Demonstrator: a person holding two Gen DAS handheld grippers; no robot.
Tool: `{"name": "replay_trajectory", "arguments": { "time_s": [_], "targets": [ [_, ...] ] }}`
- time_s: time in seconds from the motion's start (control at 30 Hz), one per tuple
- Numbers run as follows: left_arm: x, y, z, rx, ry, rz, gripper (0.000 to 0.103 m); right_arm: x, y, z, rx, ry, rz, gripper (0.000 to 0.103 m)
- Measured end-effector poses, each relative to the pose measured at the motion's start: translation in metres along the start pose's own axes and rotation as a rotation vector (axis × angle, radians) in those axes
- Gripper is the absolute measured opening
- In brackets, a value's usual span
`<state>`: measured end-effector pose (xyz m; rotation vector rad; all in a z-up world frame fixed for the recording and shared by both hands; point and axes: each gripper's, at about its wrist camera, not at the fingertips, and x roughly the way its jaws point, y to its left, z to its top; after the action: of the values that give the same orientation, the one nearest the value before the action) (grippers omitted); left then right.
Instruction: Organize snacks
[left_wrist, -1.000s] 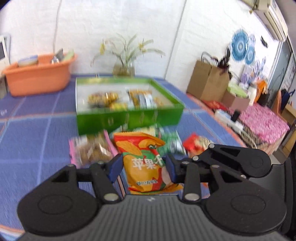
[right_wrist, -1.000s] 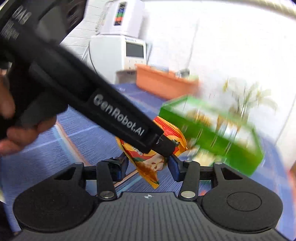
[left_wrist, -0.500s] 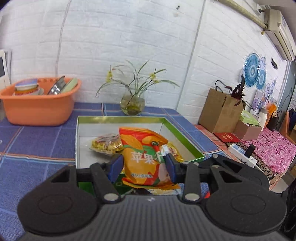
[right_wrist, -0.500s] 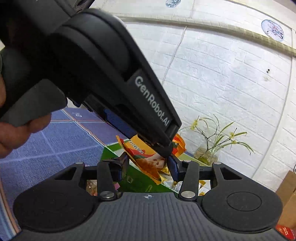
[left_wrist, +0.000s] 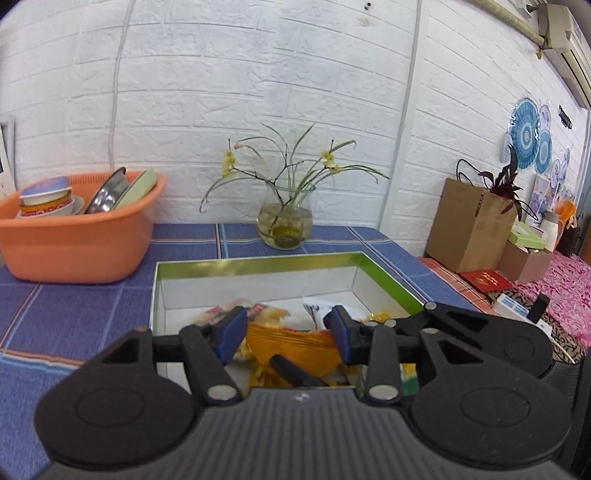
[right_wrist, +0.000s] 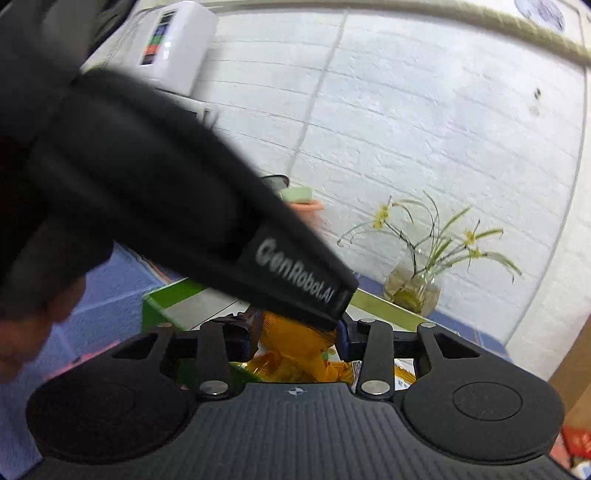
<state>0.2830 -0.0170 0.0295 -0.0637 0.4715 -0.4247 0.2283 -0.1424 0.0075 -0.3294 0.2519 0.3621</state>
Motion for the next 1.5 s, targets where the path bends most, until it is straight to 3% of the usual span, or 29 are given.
{"name": "replay_trajectory", "arguments": {
  "time_s": [0.07,0.13,0.17,0.27,0.4,0.7,0.87,1.0,1.13,1.23,1.37,1.5],
  "targets": [
    [0.015,0.009,0.009,-0.039,0.026,-0.007,0.048,0.012,-0.009,0.005,0.065,0.024,0.011,0.074],
    [0.027,0.023,0.016,-0.105,0.067,-0.021,0.053,0.015,-0.011,0.008,0.07,0.028,0.022,0.099],
    [0.03,0.031,0.019,-0.145,0.082,-0.018,0.053,0.013,-0.01,0.009,0.054,0.015,0.01,0.103],
    [0.021,0.051,0.021,-0.229,0.049,0.019,0.055,0.005,-0.009,0.012,0.019,-0.005,-0.017,0.103],
    [-0.009,0.062,0.019,-0.224,0.003,0.068,0.065,-0.011,-0.015,0.014,0.052,0.005,-0.023,0.103],
    [-0.076,0.048,-0.028,-0.125,0.019,0.049,0.073,-0.1,-0.048,-0.008,0.372,-0.061,0.115,0.103],
    [-0.087,0.053,-0.057,-0.146,0.088,0.049,0.073,-0.12,-0.021,-0.023,0.273,-0.042,0.178,0.103],
    [-0.093,0.061,-0.076,-0.215,0.119,0.058,0.073,-0.145,-0.006,-0.047,0.245,0.024,0.167,0.103],
    [-0.102,0.043,-0.089,-0.188,0.151,-0.021,0.073,-0.165,0.001,-0.068,0.283,0.074,0.166,0.103],
    [-0.099,0.016,-0.093,-0.146,0.205,-0.116,0.073,-0.166,-0.002,-0.074,0.269,0.118,0.104,0.103],
    [-0.077,-0.012,-0.094,-0.239,0.335,-0.265,0.073,-0.155,-0.001,-0.078,0.177,0.157,0.035,0.103],
    [-0.055,-0.041,-0.089,-0.294,0.402,-0.312,0.073,-0.131,0.004,-0.085,0.051,0.226,0.042,0.103]
  ]
}}
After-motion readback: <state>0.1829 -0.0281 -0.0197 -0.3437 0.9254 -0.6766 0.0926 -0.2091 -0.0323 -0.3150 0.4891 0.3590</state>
